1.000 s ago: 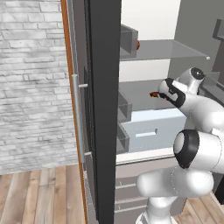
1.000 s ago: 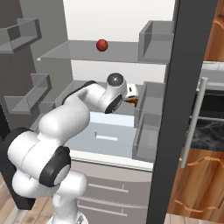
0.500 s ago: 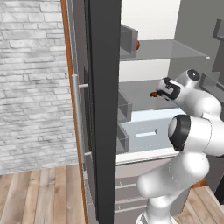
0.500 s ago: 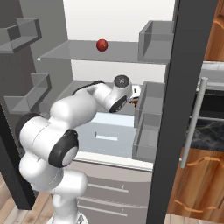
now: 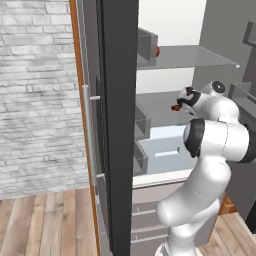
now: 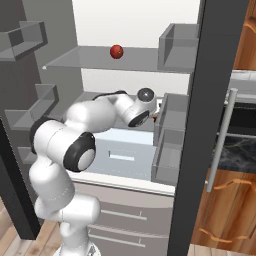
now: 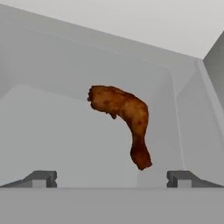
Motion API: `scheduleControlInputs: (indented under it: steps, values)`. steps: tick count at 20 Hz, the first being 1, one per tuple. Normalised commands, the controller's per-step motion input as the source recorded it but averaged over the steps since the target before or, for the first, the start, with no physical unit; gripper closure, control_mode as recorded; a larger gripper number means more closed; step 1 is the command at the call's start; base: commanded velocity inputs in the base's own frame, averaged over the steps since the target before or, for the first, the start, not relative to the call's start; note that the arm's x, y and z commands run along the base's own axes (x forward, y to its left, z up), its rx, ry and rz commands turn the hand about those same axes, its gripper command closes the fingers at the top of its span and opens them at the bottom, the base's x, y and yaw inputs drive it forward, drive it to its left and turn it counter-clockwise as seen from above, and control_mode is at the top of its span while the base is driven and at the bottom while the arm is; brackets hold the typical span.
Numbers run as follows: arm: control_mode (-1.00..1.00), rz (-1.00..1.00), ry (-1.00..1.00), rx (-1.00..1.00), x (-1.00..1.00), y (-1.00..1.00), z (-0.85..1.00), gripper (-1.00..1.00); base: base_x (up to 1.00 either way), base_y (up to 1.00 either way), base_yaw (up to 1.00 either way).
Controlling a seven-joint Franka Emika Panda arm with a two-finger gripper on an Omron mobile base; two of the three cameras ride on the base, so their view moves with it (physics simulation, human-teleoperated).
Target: Move the onion and chicken drumstick from the second highest shelf to the top shelf to make space. Then, place the pitcher from the counter on the cleared second highest shelf.
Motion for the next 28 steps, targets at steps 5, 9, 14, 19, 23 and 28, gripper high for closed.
scheduleControlInputs:
  steps: [5, 9, 14, 19, 23, 28]
  values:
    - [-1.00, 0.00, 0.00, 0.00, 0.26, -0.11, -0.14, -1.00, 0.00, 0.00, 0.00]
    - [-1.00, 0.00, 0.00, 0.00, 0.25, 0.00, -0.19, -1.00, 0.00, 0.00, 0.00]
    - [-1.00, 0.00, 0.01, 0.00, 0.28, 0.00, -0.23, -1.00, 0.00, 0.00, 0.00]
    - [-1.00, 0.00, 0.02, 0.00, 0.31, -0.03, -0.22, -1.00, 0.00, 0.00, 0.00]
    - [-1.00, 0.00, 0.02, 0.00, 0.33, -0.08, -0.16, -1.00, 0.00, 0.00, 0.00]
    - [-1.00, 0.00, 0.02, 0.00, 0.33, -0.09, -0.13, -1.00, 0.00, 0.00, 0.00]
